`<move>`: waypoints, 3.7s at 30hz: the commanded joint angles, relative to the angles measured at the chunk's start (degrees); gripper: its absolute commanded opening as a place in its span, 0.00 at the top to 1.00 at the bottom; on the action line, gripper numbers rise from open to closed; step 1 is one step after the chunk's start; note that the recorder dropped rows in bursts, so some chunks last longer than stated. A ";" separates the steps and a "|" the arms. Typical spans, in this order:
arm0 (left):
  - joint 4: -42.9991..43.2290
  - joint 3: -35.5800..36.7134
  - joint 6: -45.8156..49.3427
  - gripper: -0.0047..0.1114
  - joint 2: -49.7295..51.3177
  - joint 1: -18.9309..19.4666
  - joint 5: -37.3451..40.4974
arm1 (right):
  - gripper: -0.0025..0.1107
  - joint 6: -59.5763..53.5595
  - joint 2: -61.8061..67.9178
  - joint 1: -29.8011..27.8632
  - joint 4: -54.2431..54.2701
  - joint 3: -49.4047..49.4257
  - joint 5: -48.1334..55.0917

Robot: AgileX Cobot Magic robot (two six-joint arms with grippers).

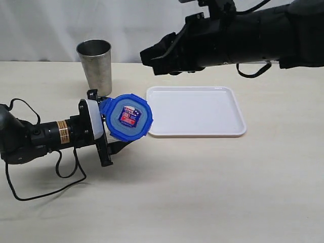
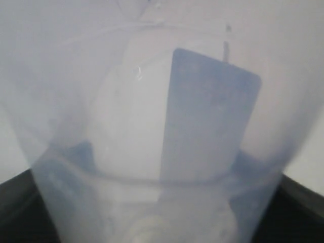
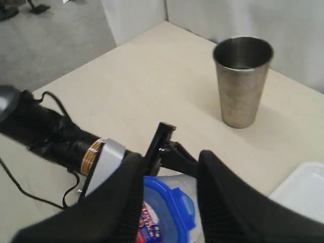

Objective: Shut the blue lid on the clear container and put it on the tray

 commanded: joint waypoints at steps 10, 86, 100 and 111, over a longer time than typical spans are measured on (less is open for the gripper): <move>-3.08 0.23 4.15 0.96 -1.17 -0.28 -1.60 | 0.94 28.67 4.72 12.77 -48.64 -0.29 -1.78; 1.37 0.23 -2.45 0.96 -4.23 -0.28 -1.60 | 0.66 92.14 11.81 9.67 -39.73 -17.09 13.28; 1.42 0.23 -3.77 0.96 -4.23 -0.28 -1.60 | 0.72 99.14 13.27 9.67 -58.69 -18.15 10.78; 0.84 0.23 -3.77 0.96 -4.23 -0.28 -1.60 | 0.72 112.33 18.08 21.28 -79.60 -36.52 35.66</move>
